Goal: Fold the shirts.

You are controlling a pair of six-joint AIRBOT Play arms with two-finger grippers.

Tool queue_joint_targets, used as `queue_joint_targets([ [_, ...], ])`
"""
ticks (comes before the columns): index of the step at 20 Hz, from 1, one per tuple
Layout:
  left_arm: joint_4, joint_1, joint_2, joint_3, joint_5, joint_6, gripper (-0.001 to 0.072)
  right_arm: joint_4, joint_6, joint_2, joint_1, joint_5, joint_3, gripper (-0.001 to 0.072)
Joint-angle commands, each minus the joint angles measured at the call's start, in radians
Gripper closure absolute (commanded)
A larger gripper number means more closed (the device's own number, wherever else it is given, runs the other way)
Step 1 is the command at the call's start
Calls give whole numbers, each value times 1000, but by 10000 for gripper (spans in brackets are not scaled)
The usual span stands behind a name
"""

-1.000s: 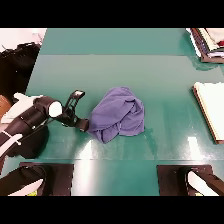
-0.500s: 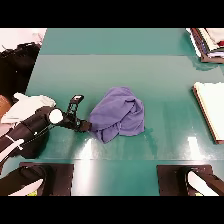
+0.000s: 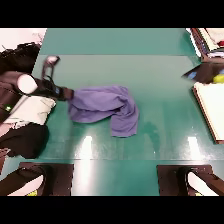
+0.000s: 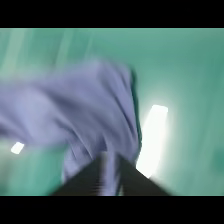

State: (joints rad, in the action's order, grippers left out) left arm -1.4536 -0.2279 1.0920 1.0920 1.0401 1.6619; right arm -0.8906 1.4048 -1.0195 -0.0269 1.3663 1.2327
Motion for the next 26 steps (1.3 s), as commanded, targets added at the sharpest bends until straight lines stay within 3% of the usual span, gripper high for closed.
queue_joint_targets([
  [1, -31, 48, 0, 91, 8, -21, 683, 1, 1, -9, -86, -119, -328, 308],
  [6, -27, 48, 3, 91, 8, -21, 682, 134, -12, -195, -310, -309, -551, 334],
  [8, -28, 48, 3, 91, 11, -21, 682, 192, -38, -281, -397, -380, -544, 343],
  [13, -28, 48, 3, 91, 19, -21, 682, 200, -42, -453, -490, -393, -420, 410],
  [14, -28, 48, 3, 91, 19, -21, 682, 200, -42, -473, -491, -393, -397, 478],
  [15, -28, 48, 3, 91, 21, -21, 683, 188, -42, -488, -490, -395, -375, 610],
  [16, -28, 48, 2, 91, 24, -21, 683, 153, -41, -495, -489, -397, -351, 697],
  [23, -114, 48, -66, 296, 26, -39, 683, -197, 38, -293, -321, -309, -109, 699],
  [26, -99, 48, -129, 483, 42, -55, 683, -239, 38, -150, -192, -265, 61, 699],
])
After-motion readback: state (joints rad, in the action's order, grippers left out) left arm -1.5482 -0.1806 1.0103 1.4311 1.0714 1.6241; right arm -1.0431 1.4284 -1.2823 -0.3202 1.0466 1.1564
